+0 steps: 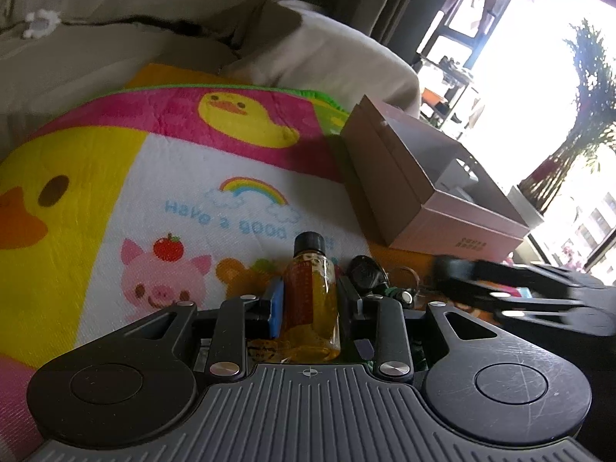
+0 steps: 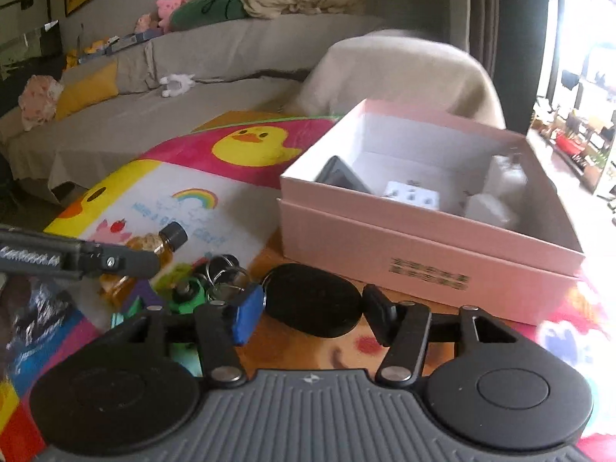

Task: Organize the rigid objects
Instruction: 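Grasp the small amber bottle with the left tool while the right tool grasps a black round fob, then carry the black round fob into the pink box and open the right tool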

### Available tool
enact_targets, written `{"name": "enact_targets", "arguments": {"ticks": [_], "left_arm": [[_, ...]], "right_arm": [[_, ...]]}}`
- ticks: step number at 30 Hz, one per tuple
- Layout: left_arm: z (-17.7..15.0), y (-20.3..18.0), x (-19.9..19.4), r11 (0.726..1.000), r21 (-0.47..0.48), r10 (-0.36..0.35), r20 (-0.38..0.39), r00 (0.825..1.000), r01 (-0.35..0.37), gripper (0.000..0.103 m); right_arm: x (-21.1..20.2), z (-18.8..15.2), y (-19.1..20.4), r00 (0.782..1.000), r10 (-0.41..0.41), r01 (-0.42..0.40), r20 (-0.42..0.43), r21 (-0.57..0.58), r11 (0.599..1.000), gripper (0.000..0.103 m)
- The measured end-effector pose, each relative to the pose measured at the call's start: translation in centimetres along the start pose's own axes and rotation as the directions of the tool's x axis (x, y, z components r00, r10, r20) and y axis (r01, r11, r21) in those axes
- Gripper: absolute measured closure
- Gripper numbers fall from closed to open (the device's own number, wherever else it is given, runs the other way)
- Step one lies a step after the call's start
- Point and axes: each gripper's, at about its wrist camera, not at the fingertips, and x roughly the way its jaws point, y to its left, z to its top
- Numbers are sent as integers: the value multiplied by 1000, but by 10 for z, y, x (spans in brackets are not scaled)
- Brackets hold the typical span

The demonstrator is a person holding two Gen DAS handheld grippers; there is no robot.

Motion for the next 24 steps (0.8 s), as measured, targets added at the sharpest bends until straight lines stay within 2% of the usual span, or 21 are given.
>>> {"name": "enact_targets", "arguments": {"ticks": [3, 6, 10, 13, 16, 19, 24], "left_arm": [[-2, -9, 2, 1000, 23, 13, 1, 1000, -13, 71], [-6, -23, 6, 998, 64, 6, -5, 1000, -6, 71], [-13, -42, 11, 994, 105, -36, -32, 999, 39, 71], [-18, -57, 16, 986, 148, -68, -54, 996, 76, 71], [-25, -72, 20, 973, 224, -45, -24, 999, 49, 70], [-31, -78, 23, 970, 241, -27, 12, 1000, 23, 68], [-36, -86, 22, 957, 290, -1, 24, 1000, -6, 64]], "right_arm": [[-27, -6, -15, 999, -11, 10, 38, 17, 1000, 46], [-57, -13, -34, 994, -68, 64, 91, 51, 997, 46], [-87, -21, -58, 981, -140, 125, 135, 112, 986, 46], [-98, -27, -72, 976, -161, 139, 143, 151, 979, 46], [-95, -39, -73, 984, -133, 116, 122, 139, 983, 46], [-87, -53, -67, 992, -105, 96, 75, 116, 989, 43], [-72, -75, -57, 992, -127, 126, -1, 90, 988, 37]]}}
